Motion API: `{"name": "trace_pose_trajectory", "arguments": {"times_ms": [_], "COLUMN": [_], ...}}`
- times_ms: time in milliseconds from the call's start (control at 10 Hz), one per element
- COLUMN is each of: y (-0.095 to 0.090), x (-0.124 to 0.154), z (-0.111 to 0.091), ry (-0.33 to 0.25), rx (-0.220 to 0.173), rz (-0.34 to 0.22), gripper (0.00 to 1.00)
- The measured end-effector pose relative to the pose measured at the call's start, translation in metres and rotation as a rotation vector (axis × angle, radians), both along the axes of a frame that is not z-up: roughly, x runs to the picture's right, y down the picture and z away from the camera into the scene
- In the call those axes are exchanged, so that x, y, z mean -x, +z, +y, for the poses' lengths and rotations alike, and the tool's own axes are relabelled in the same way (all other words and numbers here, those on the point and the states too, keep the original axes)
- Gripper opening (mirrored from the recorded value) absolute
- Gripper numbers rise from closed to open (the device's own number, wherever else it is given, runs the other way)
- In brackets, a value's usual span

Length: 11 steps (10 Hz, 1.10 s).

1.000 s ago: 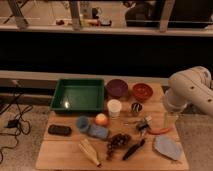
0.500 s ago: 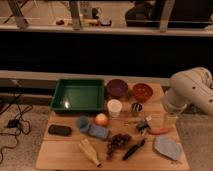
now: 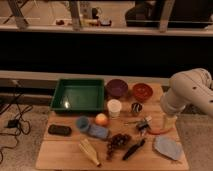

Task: Wipe purple bowl with brush

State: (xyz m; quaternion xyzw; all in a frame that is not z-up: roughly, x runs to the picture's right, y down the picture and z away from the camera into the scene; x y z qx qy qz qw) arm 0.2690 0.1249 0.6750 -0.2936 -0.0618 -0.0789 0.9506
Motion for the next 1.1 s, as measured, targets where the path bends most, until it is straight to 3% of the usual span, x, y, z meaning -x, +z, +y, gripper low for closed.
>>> {"name": "trace_pose_trajectory", "arguments": {"times_ms": [500,1100], "y": [0.004,-0.017], "x": [0.016,0.046], "z": [0.032,0.089], "ry": [-0.075,-0.179], "rx": [0.042,0.127], "rz": [-0.037,-0.104], "gripper": [0.80,0.80]}}
